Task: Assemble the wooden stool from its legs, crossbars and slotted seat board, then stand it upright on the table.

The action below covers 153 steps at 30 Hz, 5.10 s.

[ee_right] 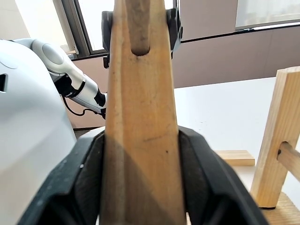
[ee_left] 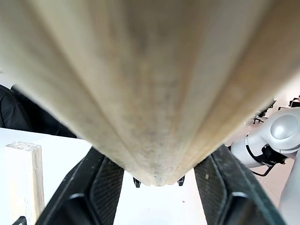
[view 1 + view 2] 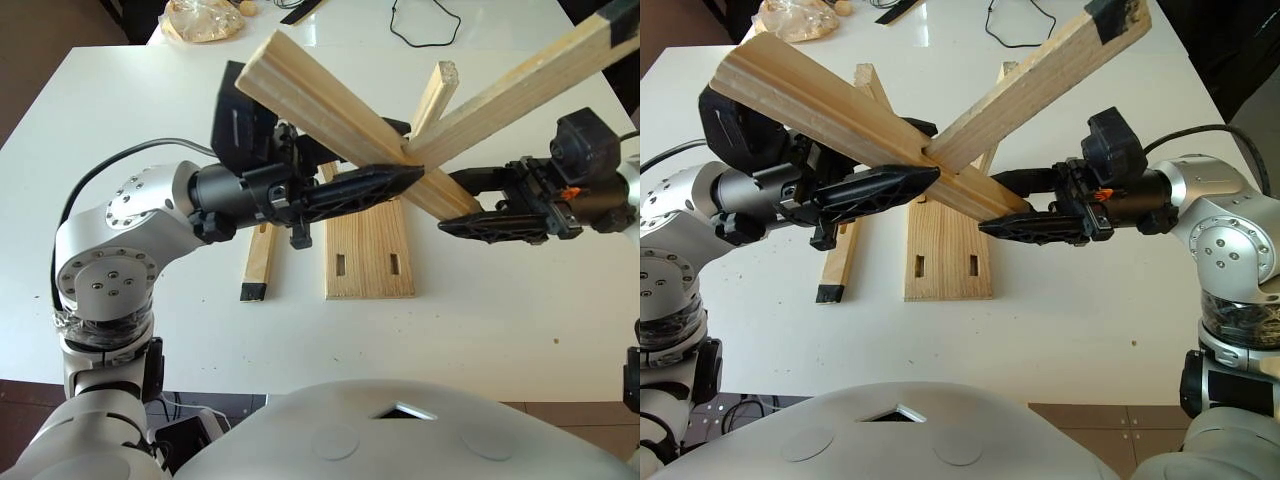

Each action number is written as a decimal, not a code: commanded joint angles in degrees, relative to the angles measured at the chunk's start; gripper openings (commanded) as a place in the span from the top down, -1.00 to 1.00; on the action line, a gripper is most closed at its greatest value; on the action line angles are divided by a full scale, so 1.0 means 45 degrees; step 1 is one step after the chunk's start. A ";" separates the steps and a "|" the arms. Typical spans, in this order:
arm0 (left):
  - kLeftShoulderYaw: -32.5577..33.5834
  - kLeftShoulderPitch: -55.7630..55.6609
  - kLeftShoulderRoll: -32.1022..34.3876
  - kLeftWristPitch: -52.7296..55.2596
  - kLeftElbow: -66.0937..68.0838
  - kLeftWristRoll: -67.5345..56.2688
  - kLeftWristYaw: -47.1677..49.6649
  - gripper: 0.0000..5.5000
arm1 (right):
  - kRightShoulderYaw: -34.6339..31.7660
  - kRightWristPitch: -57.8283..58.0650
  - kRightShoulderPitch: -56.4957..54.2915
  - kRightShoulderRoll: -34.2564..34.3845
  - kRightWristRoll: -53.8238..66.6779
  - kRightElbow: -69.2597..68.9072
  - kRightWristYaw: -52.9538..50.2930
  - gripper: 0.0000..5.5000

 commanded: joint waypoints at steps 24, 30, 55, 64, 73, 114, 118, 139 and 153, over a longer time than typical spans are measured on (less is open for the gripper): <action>0.1095 0.3748 0.3723 -0.1208 0.0387 0.5315 -0.4685 0.26 | 0.0173 -0.4833 0.2596 -0.1137 -0.5846 0.3647 0.0548 -0.09; 0.0100 0.4037 0.3533 -0.2723 0.1689 0.7723 -0.5766 0.26 | 0.0365 -0.4977 0.2790 -0.0988 -0.6150 0.3195 0.0287 -0.09; -0.0913 0.4085 0.4195 -0.4062 0.2178 0.9336 -0.7600 0.26 | 0.0698 -0.4934 0.2407 -0.0913 -0.6232 0.3014 -0.0039 -0.09; -0.1411 0.3579 0.4089 -0.4077 0.2707 0.9343 -0.8006 0.26 | 0.1008 -0.5021 0.2139 -0.0865 -0.6406 0.3151 -0.0015 -0.09; -0.2923 0.4276 0.3862 -0.4178 0.2886 1.0492 -0.7461 0.26 | 0.1255 -0.5055 0.1763 -0.0923 -0.6480 0.3436 0.0295 -0.09; -0.0290 0.7144 0.4361 -0.2094 0.0608 1.0936 -0.4097 -0.43 | 0.0231 -0.5539 0.4026 -0.0703 -0.6609 0.2690 -0.0688 -0.09; 0.0703 0.7507 0.4218 -0.1695 -0.0328 0.9921 -0.4192 -0.43 | 0.0087 -0.5408 0.4230 -0.0637 -0.6575 0.2476 -0.0950 -0.09; 0.7500 0.8059 0.4117 -0.1005 0.1652 0.3102 -0.7028 -0.07 | -0.0096 -0.5386 0.4484 -0.0874 -0.6599 0.2281 -0.1071 -0.09; 0.4434 0.4379 0.2252 -0.1347 -0.0950 -0.1969 -0.0341 0.11 | 0.0576 -0.5398 0.3463 -0.0812 -0.6803 0.2792 -0.0826 -0.09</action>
